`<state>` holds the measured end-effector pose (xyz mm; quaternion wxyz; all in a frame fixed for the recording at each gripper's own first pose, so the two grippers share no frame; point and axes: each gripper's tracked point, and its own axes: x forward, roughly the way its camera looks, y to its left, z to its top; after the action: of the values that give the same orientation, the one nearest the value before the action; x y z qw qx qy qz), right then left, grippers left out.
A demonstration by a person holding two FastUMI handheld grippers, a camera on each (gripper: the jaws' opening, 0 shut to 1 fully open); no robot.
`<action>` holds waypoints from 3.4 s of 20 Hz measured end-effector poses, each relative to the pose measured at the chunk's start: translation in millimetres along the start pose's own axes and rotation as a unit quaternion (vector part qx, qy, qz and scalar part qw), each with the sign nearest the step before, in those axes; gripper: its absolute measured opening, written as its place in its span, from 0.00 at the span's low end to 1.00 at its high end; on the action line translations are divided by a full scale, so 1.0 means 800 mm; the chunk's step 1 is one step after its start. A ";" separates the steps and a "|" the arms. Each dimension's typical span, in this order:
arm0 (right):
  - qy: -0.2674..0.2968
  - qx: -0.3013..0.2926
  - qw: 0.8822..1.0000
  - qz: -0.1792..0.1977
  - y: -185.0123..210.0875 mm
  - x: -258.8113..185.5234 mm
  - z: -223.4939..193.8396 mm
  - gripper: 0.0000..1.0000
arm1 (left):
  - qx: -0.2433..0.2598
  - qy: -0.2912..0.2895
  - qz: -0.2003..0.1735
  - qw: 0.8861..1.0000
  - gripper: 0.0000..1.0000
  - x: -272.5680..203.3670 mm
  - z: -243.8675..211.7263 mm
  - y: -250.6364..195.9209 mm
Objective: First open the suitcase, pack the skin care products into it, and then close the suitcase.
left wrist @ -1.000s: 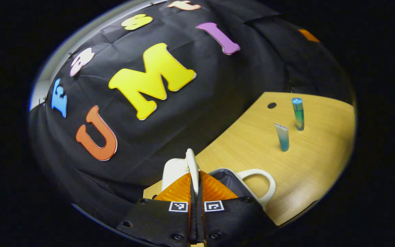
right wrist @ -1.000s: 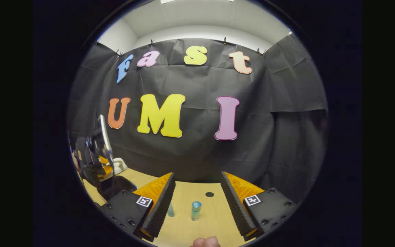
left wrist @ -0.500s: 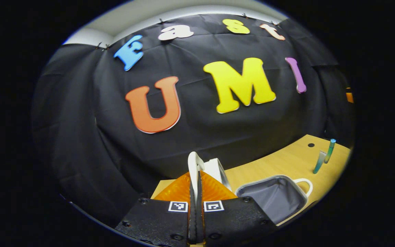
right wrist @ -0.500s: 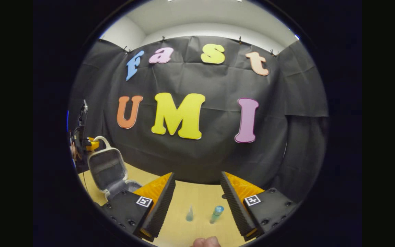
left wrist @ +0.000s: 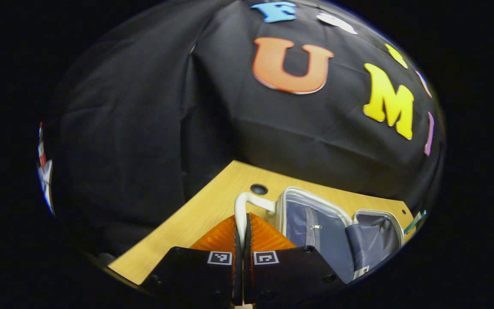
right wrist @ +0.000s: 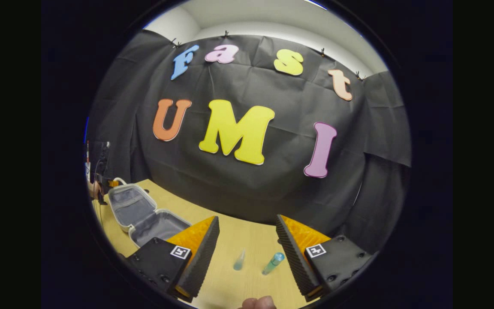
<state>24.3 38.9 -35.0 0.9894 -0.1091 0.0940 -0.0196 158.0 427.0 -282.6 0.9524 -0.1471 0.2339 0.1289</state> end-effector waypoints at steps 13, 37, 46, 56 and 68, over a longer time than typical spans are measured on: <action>0.029 0.045 0.999 -0.007 0.011 0.021 -0.024 0.79 | 0.012 0.001 0.021 1.000 0.90 -0.028 0.019 -0.016; 0.034 0.075 0.994 -0.066 -0.254 -0.035 -0.135 0.79 | 0.195 -0.051 -0.241 0.949 0.98 -0.266 -0.148 -0.705; 0.088 0.052 0.990 -0.099 -0.333 -0.053 -0.182 0.78 | 0.191 0.031 -0.228 0.954 0.98 -0.160 -0.289 -0.763; 0.120 0.048 0.986 -0.104 -0.353 -0.046 -0.203 0.79 | 0.196 0.084 -0.189 0.959 0.86 -0.062 -0.348 -0.764; 0.117 0.078 0.990 -0.022 -0.260 0.018 -0.217 0.79 | 0.186 0.082 -0.244 0.948 0.38 -0.128 -0.291 -0.766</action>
<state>1.7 -201.3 -158.2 0.9763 -0.0306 0.2050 -0.0615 168.3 -235.9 -295.6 0.9429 -0.0303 0.2876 -0.1651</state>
